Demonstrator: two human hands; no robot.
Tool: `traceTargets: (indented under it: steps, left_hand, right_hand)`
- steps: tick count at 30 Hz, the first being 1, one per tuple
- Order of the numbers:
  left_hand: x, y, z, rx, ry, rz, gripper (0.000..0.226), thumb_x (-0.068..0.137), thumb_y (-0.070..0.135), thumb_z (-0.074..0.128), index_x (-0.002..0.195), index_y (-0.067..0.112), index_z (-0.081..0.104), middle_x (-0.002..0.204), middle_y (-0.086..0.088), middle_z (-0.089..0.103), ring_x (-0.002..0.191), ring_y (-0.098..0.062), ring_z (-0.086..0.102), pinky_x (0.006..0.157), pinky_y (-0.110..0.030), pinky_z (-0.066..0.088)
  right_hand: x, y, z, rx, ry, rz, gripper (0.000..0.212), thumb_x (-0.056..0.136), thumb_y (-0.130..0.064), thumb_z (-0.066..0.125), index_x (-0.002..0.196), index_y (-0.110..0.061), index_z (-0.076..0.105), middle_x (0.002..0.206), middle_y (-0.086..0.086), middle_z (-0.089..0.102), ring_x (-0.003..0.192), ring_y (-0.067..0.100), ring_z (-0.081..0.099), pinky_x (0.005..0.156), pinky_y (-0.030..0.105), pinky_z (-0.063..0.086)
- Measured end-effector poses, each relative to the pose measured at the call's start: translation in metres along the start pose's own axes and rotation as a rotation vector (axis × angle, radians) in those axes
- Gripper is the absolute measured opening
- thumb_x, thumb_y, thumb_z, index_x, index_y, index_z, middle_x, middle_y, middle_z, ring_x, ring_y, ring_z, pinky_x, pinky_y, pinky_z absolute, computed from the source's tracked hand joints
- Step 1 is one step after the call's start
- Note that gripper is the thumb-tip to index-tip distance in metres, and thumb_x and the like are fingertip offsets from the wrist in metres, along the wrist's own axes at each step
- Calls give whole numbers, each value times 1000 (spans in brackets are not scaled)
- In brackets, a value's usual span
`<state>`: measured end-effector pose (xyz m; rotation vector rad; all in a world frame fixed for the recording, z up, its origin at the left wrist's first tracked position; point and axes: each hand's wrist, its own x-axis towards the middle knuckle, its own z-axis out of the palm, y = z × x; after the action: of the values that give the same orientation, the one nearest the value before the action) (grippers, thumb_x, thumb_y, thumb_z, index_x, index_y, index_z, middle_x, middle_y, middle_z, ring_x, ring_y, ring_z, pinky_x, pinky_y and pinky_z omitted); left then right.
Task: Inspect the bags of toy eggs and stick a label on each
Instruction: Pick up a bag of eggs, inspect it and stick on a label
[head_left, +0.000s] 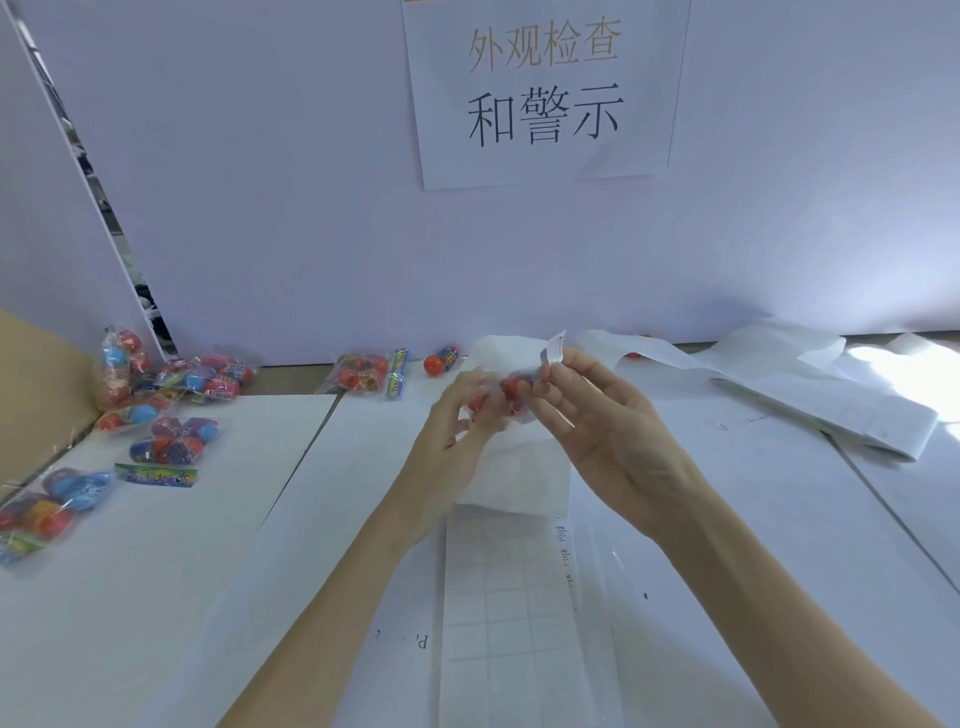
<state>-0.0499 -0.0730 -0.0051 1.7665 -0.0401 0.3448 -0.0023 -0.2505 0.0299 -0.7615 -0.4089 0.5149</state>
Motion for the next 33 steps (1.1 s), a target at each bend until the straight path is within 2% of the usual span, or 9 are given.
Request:
traceTargets:
  steps: [3, 7, 9, 11, 15, 19, 23, 27, 33]
  left_hand:
    - [3, -2, -1, -40, 181, -78, 43, 97, 64, 54, 132, 39, 62, 145, 8, 54, 125, -8, 59, 106, -30, 42]
    - [9, 3, -5, -386, 319, -126, 38, 100, 45, 55, 122, 18, 70, 116, 0, 75, 97, -13, 68, 91, -28, 49]
    - [11, 4, -9, -530, 336, -121, 35, 106, 32, 54, 125, 4, 64, 114, -10, 75, 99, -22, 73, 90, -32, 56]
    - [11, 7, -11, -592, 338, -132, 33, 105, 27, 57, 125, 1, 59, 116, -19, 73, 100, -30, 75, 87, -35, 60]
    - [9, 7, -9, -565, 302, -130, 33, 106, 27, 56, 123, -1, 61, 109, -18, 75, 95, -33, 76, 82, -38, 63]
    - [7, 6, -6, -521, 239, -117, 40, 102, 34, 61, 118, -2, 67, 109, -20, 76, 98, -35, 76, 85, -37, 63]
    - [8, 2, -5, -482, 214, -126, 34, 104, 26, 63, 125, -1, 62, 116, -19, 76, 103, -36, 76, 94, -46, 61]
    - [8, -1, -4, -473, 192, -106, 31, 107, 18, 57, 136, 8, 55, 116, -17, 76, 106, -34, 75, 86, -41, 63]
    - [8, -1, -4, -401, 133, -90, 29, 109, 16, 54, 136, 10, 59, 118, -18, 74, 107, -35, 74, 89, -45, 63]
  right_hand:
    - [1, -1, -4, -21, 40, -5, 6, 89, -9, 73, 89, -15, 74, 95, 7, 74, 93, 21, 74, 94, 29, 58]
    - [1, -1, -7, -76, 62, 31, 2, 88, -15, 75, 87, -16, 76, 96, 9, 74, 84, 20, 72, 94, 31, 58]
    - [1, -1, -8, -105, 59, 53, 1, 90, -17, 75, 89, -16, 74, 97, 9, 72, 83, 19, 70, 92, 31, 58]
    - [1, -1, -8, -155, 57, 65, 4, 89, -18, 74, 93, -16, 72, 99, 8, 71, 84, 18, 69, 88, 30, 58]
    - [0, -3, -8, -323, 50, 59, 10, 86, -17, 75, 90, -9, 72, 97, 11, 70, 87, 19, 71, 82, 27, 59]
    - [0, -4, -10, -519, 77, 20, 16, 94, -2, 71, 81, -10, 71, 80, 4, 69, 74, 16, 65, 74, 24, 57]
    - [-1, -1, -11, -688, 105, -36, 4, 97, -6, 71, 99, -7, 68, 77, 1, 67, 72, 14, 63, 76, 26, 57]
    - [-1, 5, -8, -800, 145, -101, 36, 97, -9, 71, 128, -24, 61, 83, 5, 72, 74, 18, 69, 77, 25, 59]
    - [0, 11, -7, -889, 178, -155, 47, 97, -6, 69, 136, -24, 50, 87, 12, 70, 76, 19, 70, 75, 26, 59]
